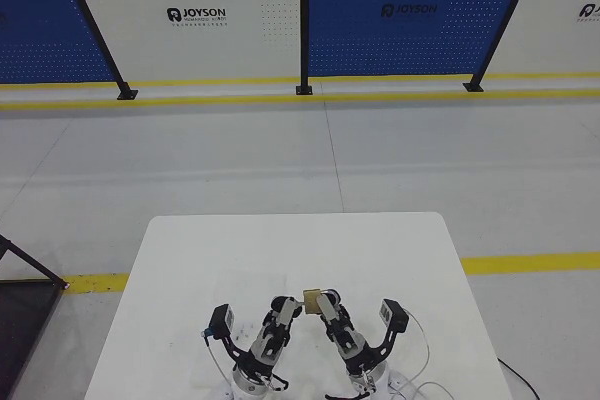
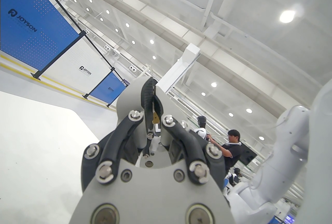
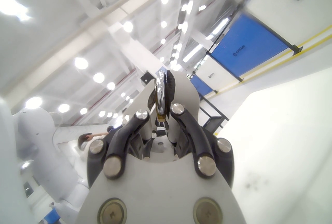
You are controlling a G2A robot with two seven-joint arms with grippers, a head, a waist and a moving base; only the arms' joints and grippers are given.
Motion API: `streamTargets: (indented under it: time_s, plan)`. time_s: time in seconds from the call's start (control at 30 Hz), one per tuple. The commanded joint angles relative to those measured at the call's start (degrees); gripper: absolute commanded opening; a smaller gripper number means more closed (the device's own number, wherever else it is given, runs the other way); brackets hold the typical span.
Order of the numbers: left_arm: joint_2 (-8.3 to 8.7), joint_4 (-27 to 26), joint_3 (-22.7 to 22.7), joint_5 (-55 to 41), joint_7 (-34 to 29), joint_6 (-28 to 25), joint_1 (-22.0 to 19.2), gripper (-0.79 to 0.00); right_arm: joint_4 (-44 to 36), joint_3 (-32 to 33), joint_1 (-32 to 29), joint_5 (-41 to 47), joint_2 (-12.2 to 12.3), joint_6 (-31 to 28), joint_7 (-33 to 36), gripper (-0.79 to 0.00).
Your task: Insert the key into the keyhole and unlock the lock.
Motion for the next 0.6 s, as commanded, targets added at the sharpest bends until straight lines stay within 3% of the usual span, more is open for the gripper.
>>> streamTargets:
  time_s: [0.0,0.07,0.57]
  plan:
    - [-0.04,0.06,-0.01,0.09,0.11,0.03,0.00,-0.394,-0.06,0.17,-0.13,0.04,-0.04,-0.08,0.12,-0.785]
    - [-0.08,0.10,-0.04,0.22,0.23,0.09,0.01,-0.348,-0.12,0.36,-0.28,0.09,-0.09,-0.17,0.22,-0.785]
    - [-0.02,0.75,-1.29,0.90,0.47,-1.19,0.61,-0.486,-0.24,1.55,-0.93,0.38,-0.49,-0.46,1.01,-0.785]
